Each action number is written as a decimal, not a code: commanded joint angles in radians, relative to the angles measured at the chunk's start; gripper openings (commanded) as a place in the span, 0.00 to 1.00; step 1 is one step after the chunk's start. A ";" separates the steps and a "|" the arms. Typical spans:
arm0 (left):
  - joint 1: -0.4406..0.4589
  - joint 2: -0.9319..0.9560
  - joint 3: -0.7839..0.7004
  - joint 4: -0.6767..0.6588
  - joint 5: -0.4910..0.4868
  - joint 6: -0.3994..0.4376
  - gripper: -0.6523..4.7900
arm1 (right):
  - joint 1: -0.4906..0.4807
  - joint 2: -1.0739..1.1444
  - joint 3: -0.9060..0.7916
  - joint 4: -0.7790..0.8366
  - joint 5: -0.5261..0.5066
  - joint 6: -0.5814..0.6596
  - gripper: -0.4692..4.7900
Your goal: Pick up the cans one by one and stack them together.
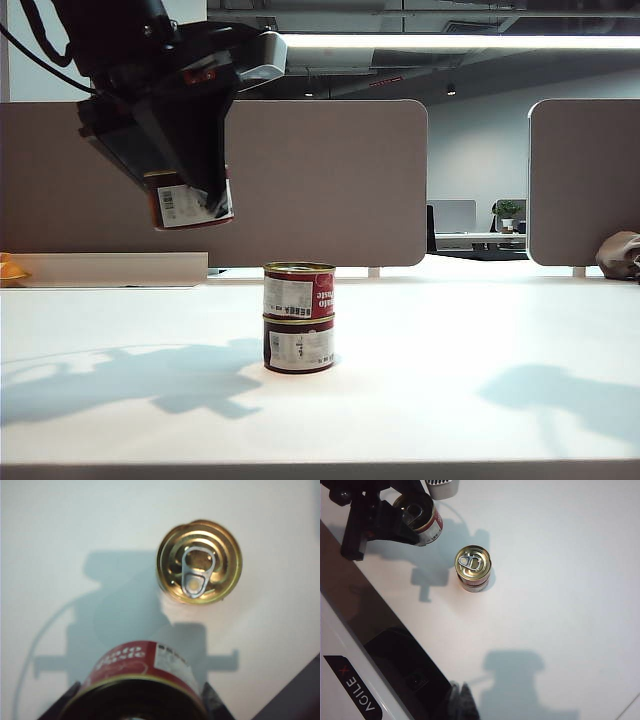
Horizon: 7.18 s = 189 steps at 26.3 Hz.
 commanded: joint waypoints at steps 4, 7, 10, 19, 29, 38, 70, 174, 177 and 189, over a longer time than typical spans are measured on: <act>-0.001 -0.002 0.010 0.007 -0.026 0.040 0.49 | 0.000 -0.003 0.003 0.005 -0.005 0.003 0.09; -0.001 0.002 0.017 0.030 -0.021 0.046 0.44 | 0.000 -0.003 0.003 0.002 -0.005 0.003 0.09; -0.001 0.051 0.088 -0.002 -0.021 0.046 0.45 | 0.000 -0.003 0.003 0.002 -0.005 0.003 0.09; -0.010 0.188 0.237 -0.064 -0.003 0.067 0.45 | 0.000 -0.003 0.003 -0.021 -0.005 0.003 0.09; -0.016 0.256 0.246 -0.045 0.021 0.085 0.45 | 0.000 -0.004 0.003 -0.036 -0.005 0.003 0.09; -0.017 0.279 0.297 -0.024 0.046 0.087 0.45 | 0.000 -0.003 0.003 -0.036 -0.005 0.003 0.09; -0.074 0.381 0.348 -0.090 0.045 0.087 0.52 | 0.000 -0.003 0.003 -0.043 -0.005 0.003 0.09; -0.351 -0.752 0.004 -0.008 -0.478 -0.254 0.11 | -0.002 -0.951 -0.525 0.345 0.069 0.071 0.09; -0.351 -0.904 -0.090 -0.019 -0.482 -0.290 0.11 | -0.002 -0.953 -0.601 0.462 0.019 0.101 0.09; -0.350 -1.095 -0.237 -0.006 -0.918 -0.352 0.11 | -0.003 -0.974 -0.727 0.644 0.216 0.122 0.09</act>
